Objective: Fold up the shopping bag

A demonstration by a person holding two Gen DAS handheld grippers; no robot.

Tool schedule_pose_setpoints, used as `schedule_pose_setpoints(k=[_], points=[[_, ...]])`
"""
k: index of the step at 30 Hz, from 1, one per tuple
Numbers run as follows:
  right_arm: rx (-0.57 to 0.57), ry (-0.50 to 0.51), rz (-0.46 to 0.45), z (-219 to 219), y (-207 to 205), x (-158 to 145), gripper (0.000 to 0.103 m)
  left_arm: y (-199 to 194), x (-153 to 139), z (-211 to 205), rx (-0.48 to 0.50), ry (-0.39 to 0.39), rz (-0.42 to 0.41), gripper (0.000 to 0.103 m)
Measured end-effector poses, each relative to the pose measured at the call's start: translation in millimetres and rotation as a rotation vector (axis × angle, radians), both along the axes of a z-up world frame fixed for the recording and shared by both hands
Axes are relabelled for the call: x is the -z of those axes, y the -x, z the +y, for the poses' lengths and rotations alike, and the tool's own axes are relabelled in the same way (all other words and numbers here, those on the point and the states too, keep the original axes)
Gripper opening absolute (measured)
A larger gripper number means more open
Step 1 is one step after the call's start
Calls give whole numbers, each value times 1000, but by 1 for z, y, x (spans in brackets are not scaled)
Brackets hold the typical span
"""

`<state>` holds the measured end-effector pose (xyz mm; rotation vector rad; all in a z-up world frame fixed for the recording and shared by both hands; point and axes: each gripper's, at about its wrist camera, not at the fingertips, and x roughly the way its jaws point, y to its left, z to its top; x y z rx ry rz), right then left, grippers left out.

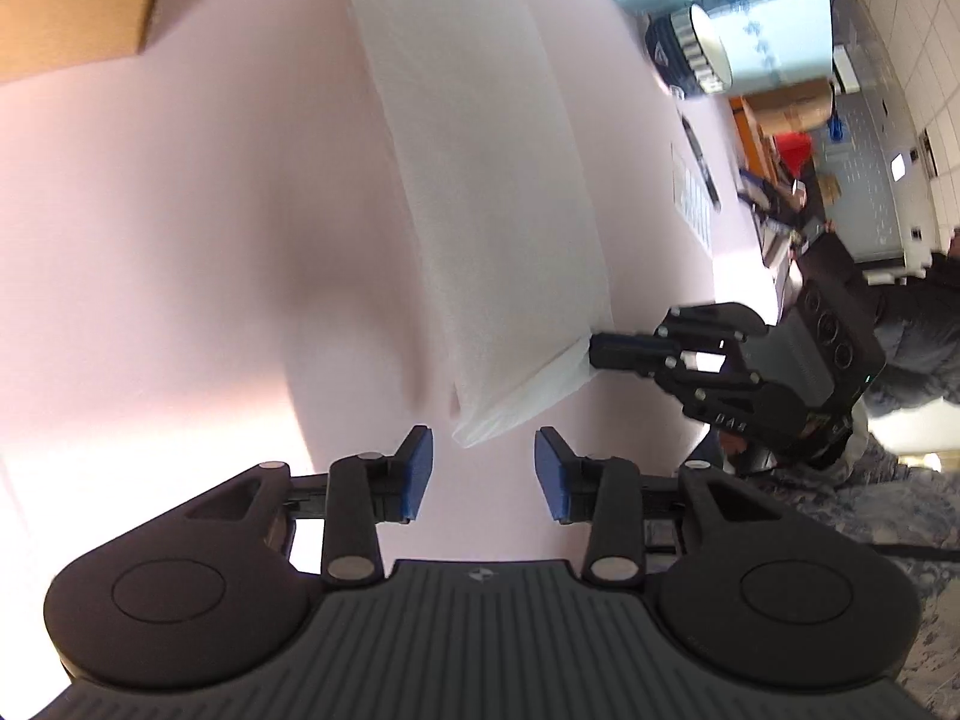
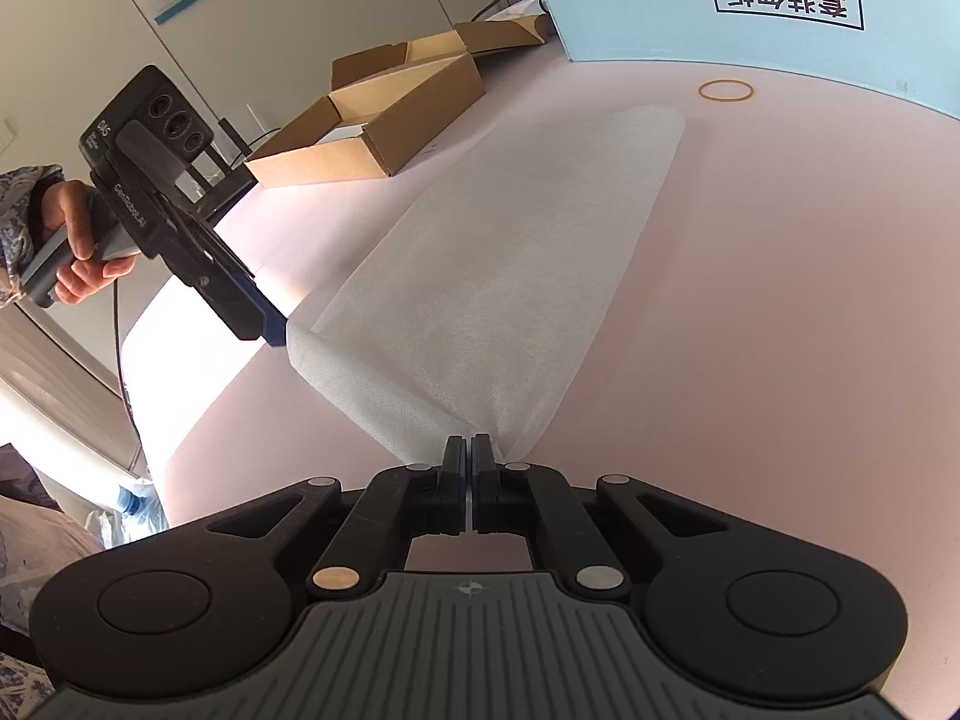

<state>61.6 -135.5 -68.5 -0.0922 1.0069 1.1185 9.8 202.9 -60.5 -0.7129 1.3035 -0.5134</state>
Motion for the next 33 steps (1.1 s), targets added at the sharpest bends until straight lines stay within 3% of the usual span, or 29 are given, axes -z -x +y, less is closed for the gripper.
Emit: schedule_pose_setpoints(k=[1,5,8,12,17,19,26,30,33], points=[[0,-1,0,0,0,0,0,8,-9,0,-59,23,-38,32],[-2,0,2,0,0,0,0,24,-30,-34,-129,20,-167,22],[-11,7,-9,2,1,-1,0,24,-20,-62,-146,-6,-180,18],[-21,15,-31,4,4,-1,0,19,2,-82,-178,-12,-146,18],[-3,5,-32,3,5,0,0,29,22,-66,-278,-32,-90,18],[-4,5,-36,4,5,1,0,32,28,-60,-304,-22,-74,12],[-12,2,-49,3,6,2,0,36,35,-52,-363,10,-47,12],[-35,22,-110,6,14,0,0,43,35,-45,-402,5,-43,11],[-104,45,-170,9,23,-8,10,47,37,-42,-427,12,-43,11]])
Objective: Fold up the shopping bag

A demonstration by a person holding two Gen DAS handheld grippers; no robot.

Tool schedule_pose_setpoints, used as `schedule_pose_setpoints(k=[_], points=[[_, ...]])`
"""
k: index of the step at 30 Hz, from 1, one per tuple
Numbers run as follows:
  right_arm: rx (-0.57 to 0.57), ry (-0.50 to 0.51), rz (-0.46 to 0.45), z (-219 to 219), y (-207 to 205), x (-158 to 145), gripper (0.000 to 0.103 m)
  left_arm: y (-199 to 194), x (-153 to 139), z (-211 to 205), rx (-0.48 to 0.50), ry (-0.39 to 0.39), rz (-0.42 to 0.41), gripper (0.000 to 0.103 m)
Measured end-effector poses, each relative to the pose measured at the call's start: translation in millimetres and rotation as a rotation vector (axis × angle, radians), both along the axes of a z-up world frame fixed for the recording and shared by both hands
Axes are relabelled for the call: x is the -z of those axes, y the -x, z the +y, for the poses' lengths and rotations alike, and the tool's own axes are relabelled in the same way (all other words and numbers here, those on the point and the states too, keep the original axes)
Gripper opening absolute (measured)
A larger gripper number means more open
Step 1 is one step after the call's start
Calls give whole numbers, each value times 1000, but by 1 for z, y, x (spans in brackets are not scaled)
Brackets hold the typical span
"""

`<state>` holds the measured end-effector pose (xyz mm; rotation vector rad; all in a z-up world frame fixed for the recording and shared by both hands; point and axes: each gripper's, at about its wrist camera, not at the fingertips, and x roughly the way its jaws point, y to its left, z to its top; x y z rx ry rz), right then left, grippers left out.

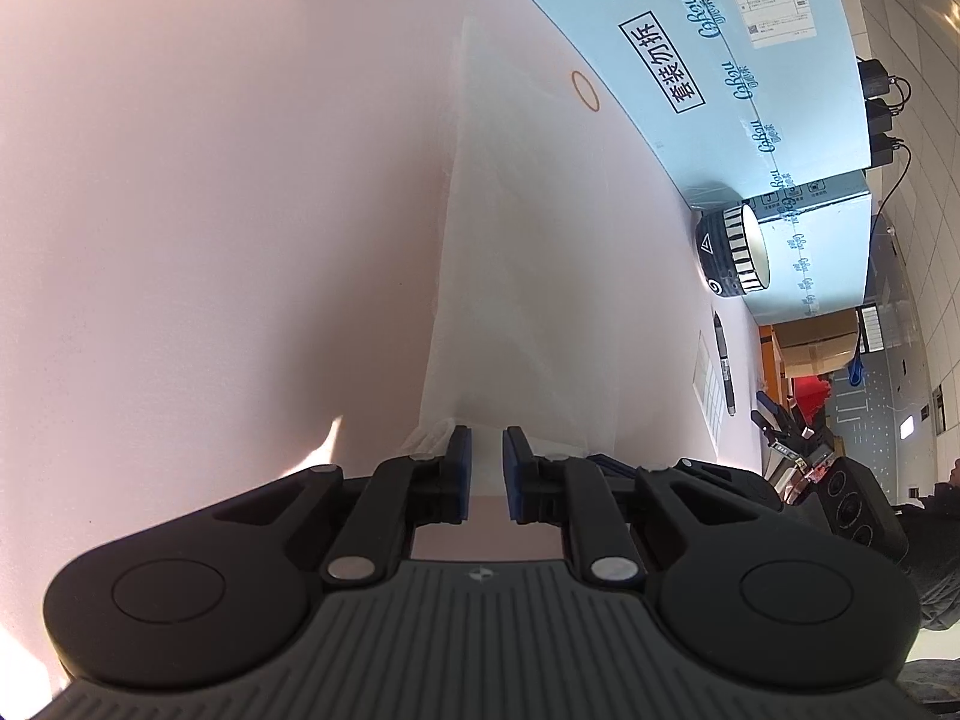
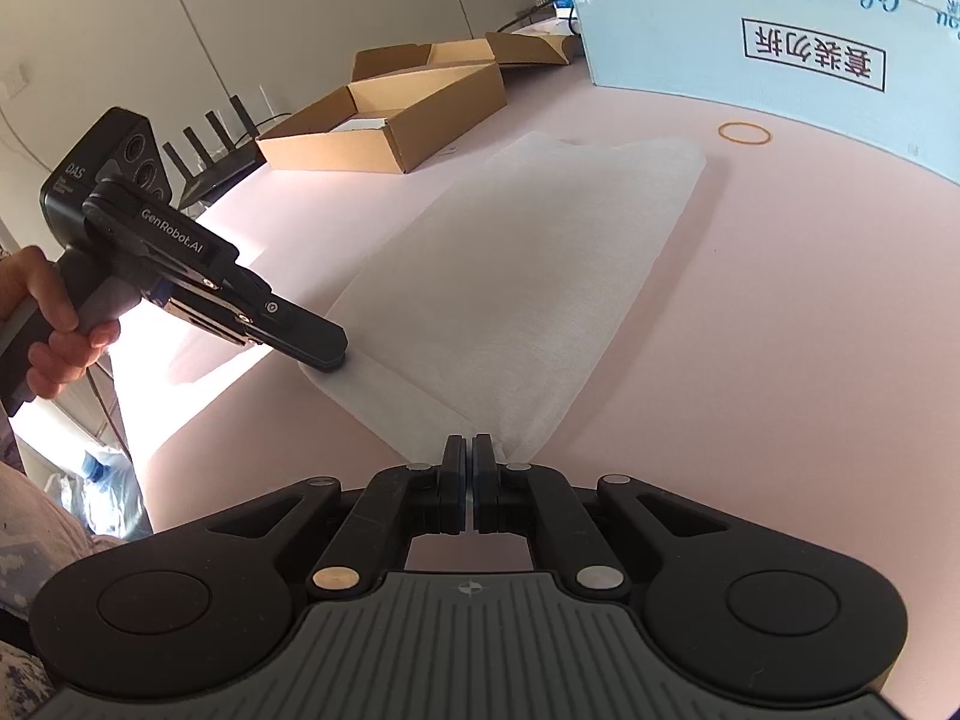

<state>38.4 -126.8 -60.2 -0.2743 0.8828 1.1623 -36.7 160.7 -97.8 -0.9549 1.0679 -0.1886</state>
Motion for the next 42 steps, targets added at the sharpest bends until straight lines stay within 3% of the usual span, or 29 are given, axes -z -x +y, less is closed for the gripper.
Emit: schedule_pose_setpoints(k=[2,7,11,14,18,23,31,35,37,39,42], points=[[-46,17,-40,2,6,-5,30,-1,1,0,2,1,1,10],[-148,56,-280,-6,24,-34,30,-4,2,1,20,1,10,10],[-347,158,-534,-5,42,-37,29,-6,4,4,27,20,23,10],[-583,207,-676,-4,60,-25,27,-7,4,4,39,18,26,10],[-770,266,-786,2,68,-5,19,-10,3,4,55,14,33,10],[-848,313,-917,13,66,11,19,-11,2,6,65,14,36,10],[-869,297,-878,21,58,16,10,-12,7,9,59,43,40,10],[-804,266,-743,27,46,12,5,-13,2,6,72,14,37,10],[-788,255,-685,29,39,9,5,-14,-6,0,99,-34,23,12],[-763,252,-611,34,31,4,5,-14,-17,-7,142,-99,-8,23],[-703,234,-454,40,11,-4,4,-13,-47,-25,268,-263,-112,29]])
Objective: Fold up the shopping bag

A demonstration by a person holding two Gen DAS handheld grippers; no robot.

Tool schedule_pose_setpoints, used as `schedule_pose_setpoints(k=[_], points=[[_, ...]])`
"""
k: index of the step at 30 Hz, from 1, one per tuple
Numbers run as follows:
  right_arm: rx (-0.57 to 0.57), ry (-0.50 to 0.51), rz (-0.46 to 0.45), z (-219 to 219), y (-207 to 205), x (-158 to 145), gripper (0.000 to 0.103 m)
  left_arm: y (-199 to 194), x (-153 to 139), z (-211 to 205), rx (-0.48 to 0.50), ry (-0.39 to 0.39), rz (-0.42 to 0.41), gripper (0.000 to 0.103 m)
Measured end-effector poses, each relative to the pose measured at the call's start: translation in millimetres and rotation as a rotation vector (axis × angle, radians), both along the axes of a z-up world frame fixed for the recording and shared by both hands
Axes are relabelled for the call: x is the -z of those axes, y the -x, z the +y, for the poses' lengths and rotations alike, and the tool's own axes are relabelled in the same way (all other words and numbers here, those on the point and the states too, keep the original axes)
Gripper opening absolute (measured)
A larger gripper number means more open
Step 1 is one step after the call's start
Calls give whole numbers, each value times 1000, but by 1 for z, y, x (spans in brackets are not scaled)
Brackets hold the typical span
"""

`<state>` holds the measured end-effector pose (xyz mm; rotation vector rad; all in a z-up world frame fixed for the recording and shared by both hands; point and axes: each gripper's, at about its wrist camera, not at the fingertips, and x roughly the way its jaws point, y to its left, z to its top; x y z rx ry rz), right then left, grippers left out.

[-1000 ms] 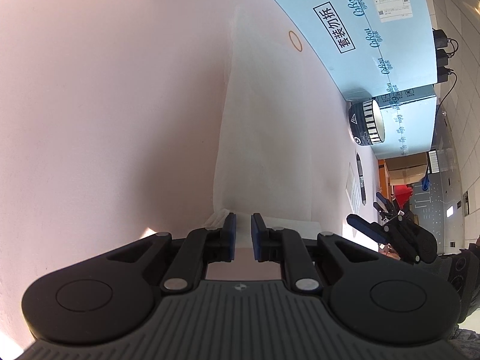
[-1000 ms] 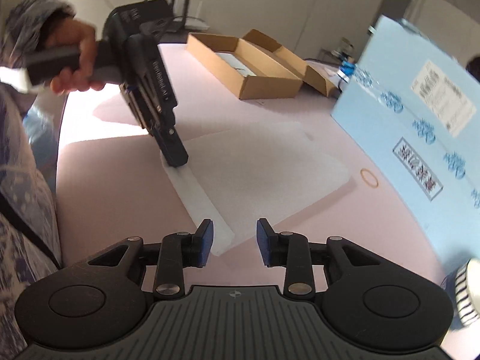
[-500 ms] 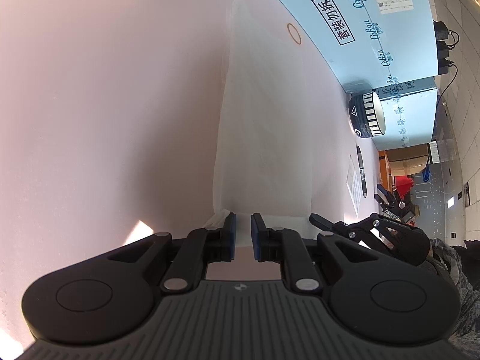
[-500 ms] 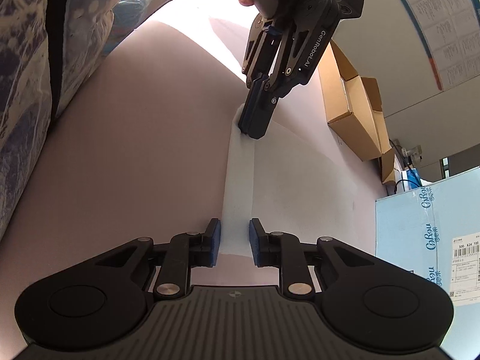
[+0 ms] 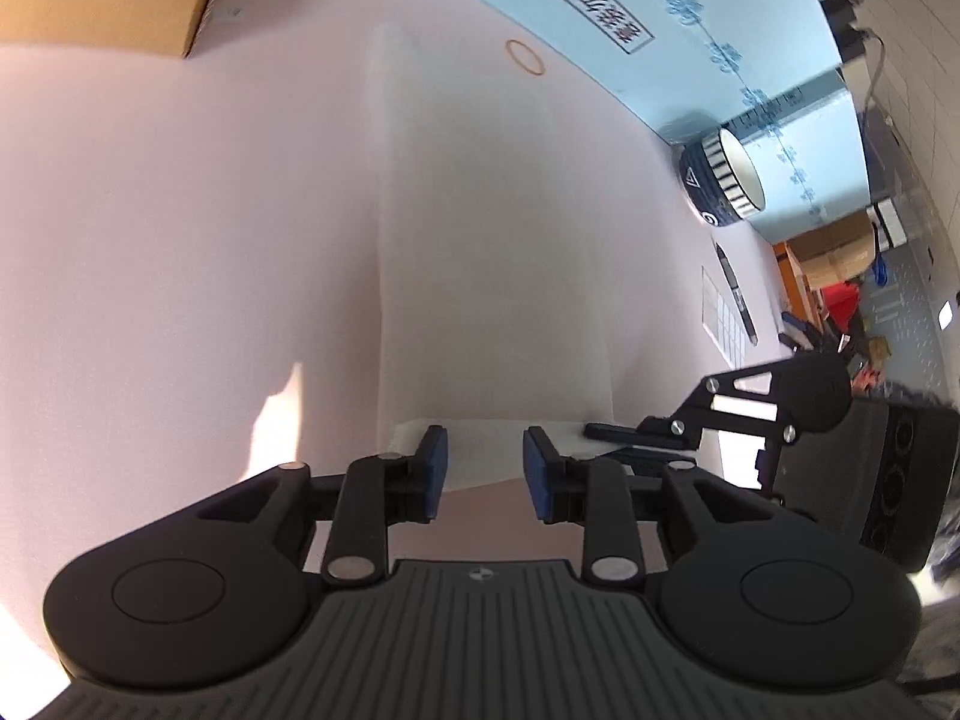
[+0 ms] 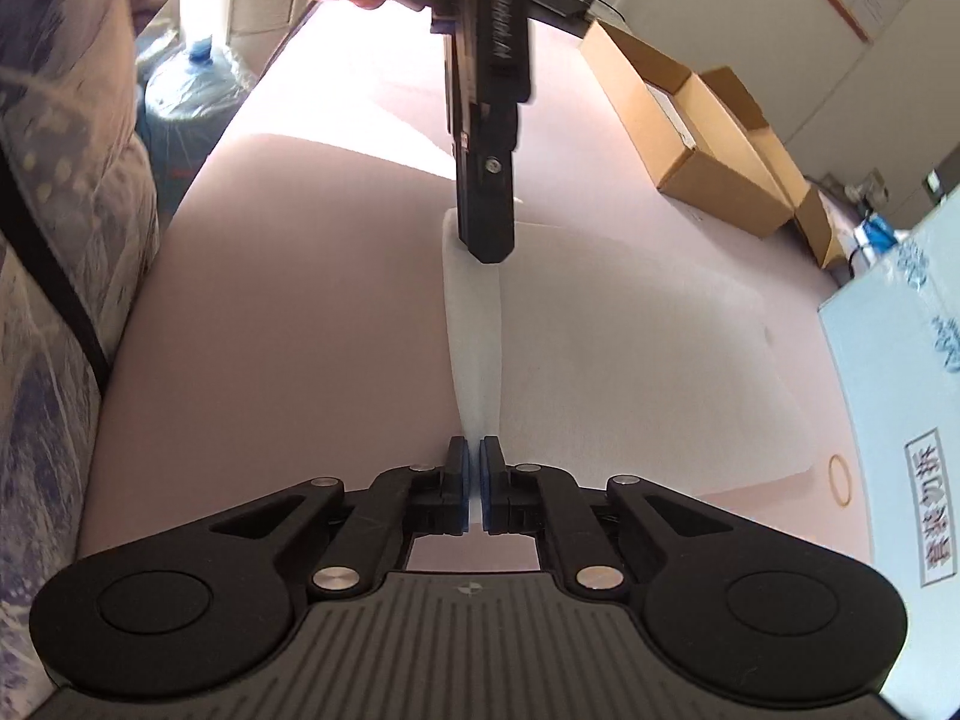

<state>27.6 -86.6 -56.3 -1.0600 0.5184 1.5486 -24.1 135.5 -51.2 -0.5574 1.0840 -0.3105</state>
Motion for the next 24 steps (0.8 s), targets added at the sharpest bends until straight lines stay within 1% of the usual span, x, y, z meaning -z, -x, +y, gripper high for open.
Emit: schedule_pose_setpoints(k=[1,2,3,5,6,8,10,12,15,16,18,20,21,24], points=[[20,9,32,2,-5,-2,4,1,-12,-10,76,-84,-49,31],[41,18,63,3,-9,-4,4,2,-21,-21,152,-174,-89,36],[50,31,86,5,-13,-5,4,4,-27,-31,222,-260,-120,39],[53,41,114,8,-19,-5,4,7,-33,-53,371,-420,-186,39],[55,43,128,9,-21,-5,4,9,-33,-63,452,-484,-220,39],[69,49,159,12,-26,-4,4,12,-30,-80,586,-585,-274,39],[79,50,180,13,-29,-3,4,10,-23,-90,672,-677,-288,38],[91,47,200,14,-31,-2,4,6,-18,-94,726,-737,-285,38],[110,39,222,14,-34,-1,4,-1,-14,-94,773,-758,-260,38],[118,37,231,14,-35,-1,4,-4,-12,-93,786,-762,-240,37],[134,37,245,15,-36,-2,4,-11,-8,-91,789,-754,-176,25],[148,38,258,16,-37,-2,5,-23,-8,-83,722,-661,-72,16],[152,40,272,17,-39,-4,5,-27,-8,-82,701,-638,-45,14],[169,50,335,11,-40,-5,5,-36,-8,-74,682,-563,34,13]])
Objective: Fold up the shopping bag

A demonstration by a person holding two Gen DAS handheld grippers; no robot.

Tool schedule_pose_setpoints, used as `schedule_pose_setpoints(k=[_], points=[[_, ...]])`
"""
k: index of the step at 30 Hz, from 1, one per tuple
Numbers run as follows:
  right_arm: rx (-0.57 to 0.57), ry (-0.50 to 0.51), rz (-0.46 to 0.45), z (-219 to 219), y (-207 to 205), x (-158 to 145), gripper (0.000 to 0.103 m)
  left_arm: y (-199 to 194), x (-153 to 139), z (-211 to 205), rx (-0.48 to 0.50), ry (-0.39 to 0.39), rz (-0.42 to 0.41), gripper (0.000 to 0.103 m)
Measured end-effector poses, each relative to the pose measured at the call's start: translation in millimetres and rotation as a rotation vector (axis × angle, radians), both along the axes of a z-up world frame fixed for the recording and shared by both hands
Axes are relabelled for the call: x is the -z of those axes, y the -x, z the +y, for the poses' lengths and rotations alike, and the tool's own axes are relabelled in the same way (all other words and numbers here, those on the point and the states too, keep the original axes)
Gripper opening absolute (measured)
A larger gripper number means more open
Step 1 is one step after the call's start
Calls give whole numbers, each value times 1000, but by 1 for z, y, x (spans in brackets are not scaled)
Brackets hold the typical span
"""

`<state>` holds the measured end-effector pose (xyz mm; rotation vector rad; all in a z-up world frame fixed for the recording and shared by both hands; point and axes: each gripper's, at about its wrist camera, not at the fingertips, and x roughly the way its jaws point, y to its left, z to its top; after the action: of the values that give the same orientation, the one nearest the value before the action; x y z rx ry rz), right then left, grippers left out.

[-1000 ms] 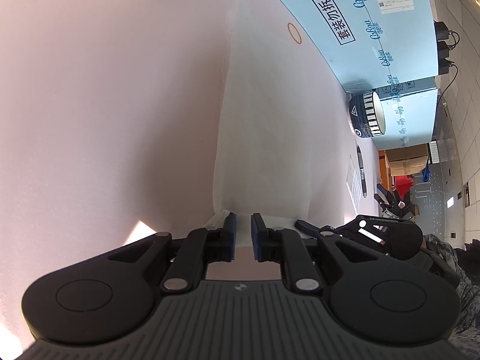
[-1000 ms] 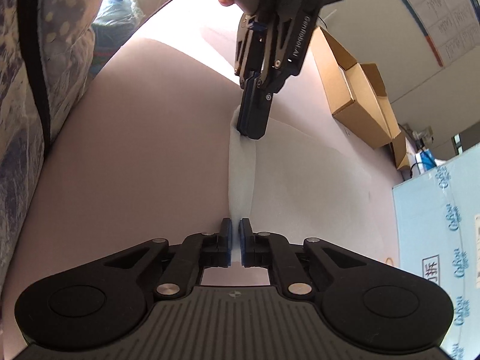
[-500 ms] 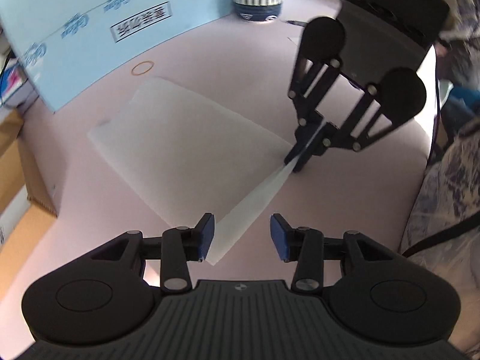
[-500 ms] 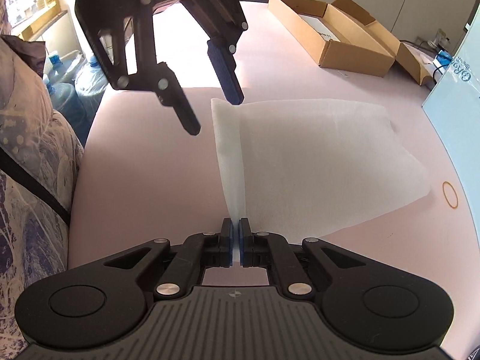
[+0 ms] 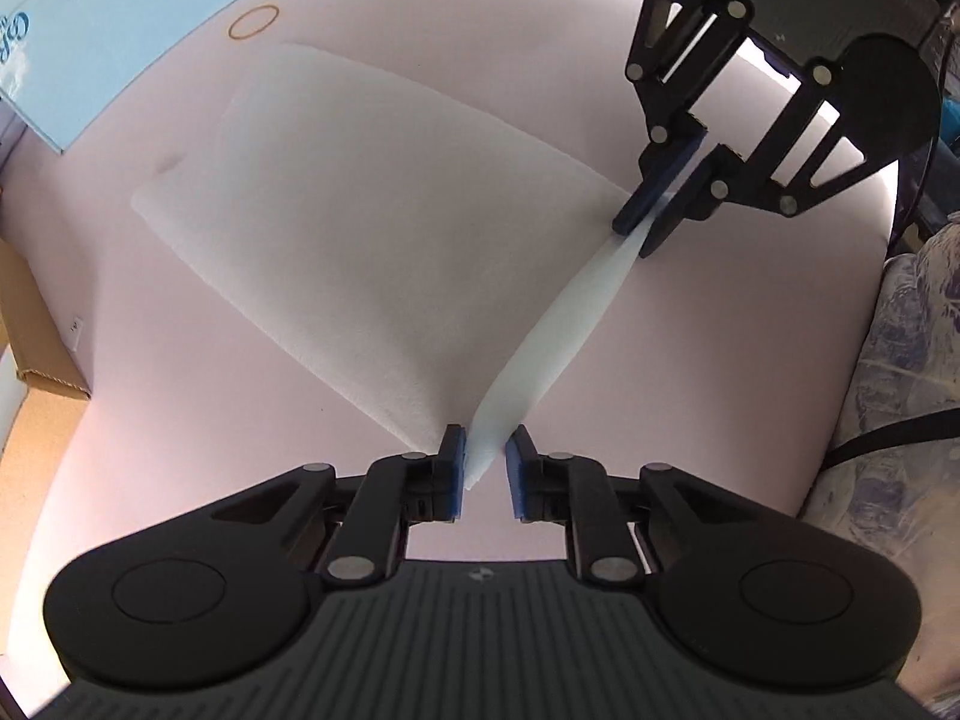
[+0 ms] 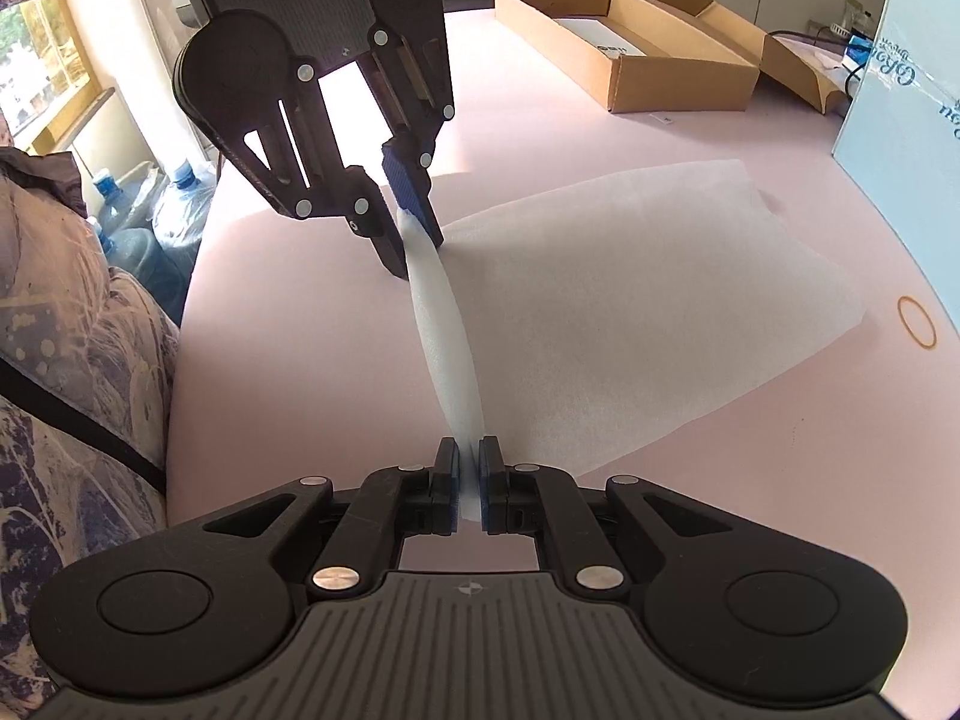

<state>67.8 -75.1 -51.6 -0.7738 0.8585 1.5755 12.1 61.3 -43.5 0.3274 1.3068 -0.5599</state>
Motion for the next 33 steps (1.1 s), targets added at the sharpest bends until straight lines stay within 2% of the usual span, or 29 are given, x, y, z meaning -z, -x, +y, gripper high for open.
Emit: schedule_pose_setpoints(k=[5,9,16,26,28,31,33], points=[[21,-4,135,-5,-5,-5,5,-11,3,15,-50,91,165,13],[60,-8,208,-5,-12,-6,5,-15,9,27,-66,166,291,13],[175,-17,318,-15,-21,3,5,-46,39,62,-197,332,537,13],[308,-26,387,-35,-28,10,5,-56,75,92,-335,519,782,13],[332,-32,396,-38,-25,10,4,-55,83,99,-371,532,817,6],[368,-36,390,-38,-22,10,4,-55,93,110,-437,560,882,6],[390,-41,366,-41,-17,6,4,-57,91,113,-440,556,884,6]])
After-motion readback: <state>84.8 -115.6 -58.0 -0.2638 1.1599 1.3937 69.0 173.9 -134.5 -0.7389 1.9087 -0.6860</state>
